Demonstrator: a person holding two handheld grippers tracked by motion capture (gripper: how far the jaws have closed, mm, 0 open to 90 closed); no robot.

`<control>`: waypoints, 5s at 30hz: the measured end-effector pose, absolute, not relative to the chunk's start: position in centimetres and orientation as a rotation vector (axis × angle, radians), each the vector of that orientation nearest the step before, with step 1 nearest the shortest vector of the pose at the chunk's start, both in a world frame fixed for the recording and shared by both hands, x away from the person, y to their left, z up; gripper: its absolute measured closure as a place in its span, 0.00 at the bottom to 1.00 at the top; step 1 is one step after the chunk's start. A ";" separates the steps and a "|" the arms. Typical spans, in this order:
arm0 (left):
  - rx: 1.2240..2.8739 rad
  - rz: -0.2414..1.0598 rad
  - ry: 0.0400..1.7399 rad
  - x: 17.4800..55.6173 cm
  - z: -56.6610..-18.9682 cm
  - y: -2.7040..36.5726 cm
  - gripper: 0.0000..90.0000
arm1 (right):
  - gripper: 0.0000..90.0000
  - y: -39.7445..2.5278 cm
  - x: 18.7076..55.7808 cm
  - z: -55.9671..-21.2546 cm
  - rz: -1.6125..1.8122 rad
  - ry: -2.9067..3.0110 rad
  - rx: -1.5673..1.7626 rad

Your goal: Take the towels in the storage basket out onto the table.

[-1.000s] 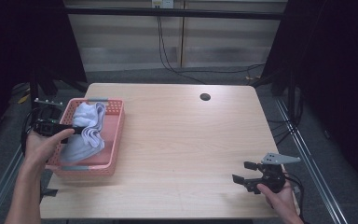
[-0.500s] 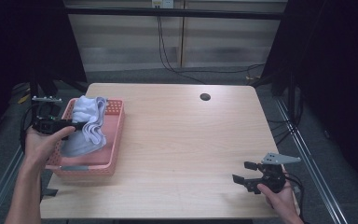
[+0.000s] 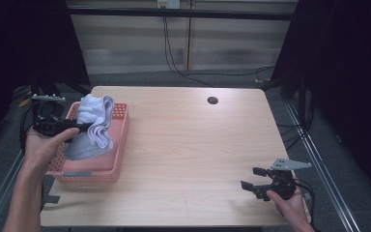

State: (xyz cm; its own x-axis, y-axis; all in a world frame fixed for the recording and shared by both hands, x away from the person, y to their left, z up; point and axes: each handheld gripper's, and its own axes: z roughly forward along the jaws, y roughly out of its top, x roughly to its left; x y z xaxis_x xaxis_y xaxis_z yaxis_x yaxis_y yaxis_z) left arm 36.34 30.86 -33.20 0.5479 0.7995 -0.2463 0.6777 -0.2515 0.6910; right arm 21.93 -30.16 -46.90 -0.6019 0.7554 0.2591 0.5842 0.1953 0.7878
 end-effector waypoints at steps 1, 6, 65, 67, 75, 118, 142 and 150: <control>2.013 0.193 1.186 36.3 -33.0 30.7 0.57 | 0.21 -30.2 21.9 -46.9 1.367 2.278 1.295; 2.057 0.196 1.138 36.3 -32.1 29.2 0.57 | 0.21 -30.1 22.0 -46.9 1.366 2.279 1.293; 2.499 -0.118 0.786 35.3 -43.3 4.7 0.52 | 0.21 -29.9 22.0 -47.1 1.355 2.301 1.275; 2.500 -0.107 0.793 35.3 -44.0 4.4 0.51 | 0.21 -29.9 21.9 -47.1 1.355 2.303 1.273; 2.466 -0.117 0.755 34.9 -45.3 4.0 0.37 | 0.22 -29.8 22.0 -47.2 1.348 2.310 1.274; 2.339 -0.101 0.515 26.7 -46.0 5.2 0.49 | 0.67 -18.5 23.9 -47.3 1.364 2.515 0.974; 2.292 -0.136 0.576 29.0 -47.4 5.4 0.97 | 0.43 -16.9 24.2 -49.4 1.352 2.597 0.935; 2.265 -0.145 0.579 29.2 -47.2 5.8 0.98 | 0.81 -16.4 24.2 -49.9 1.252 2.597 0.915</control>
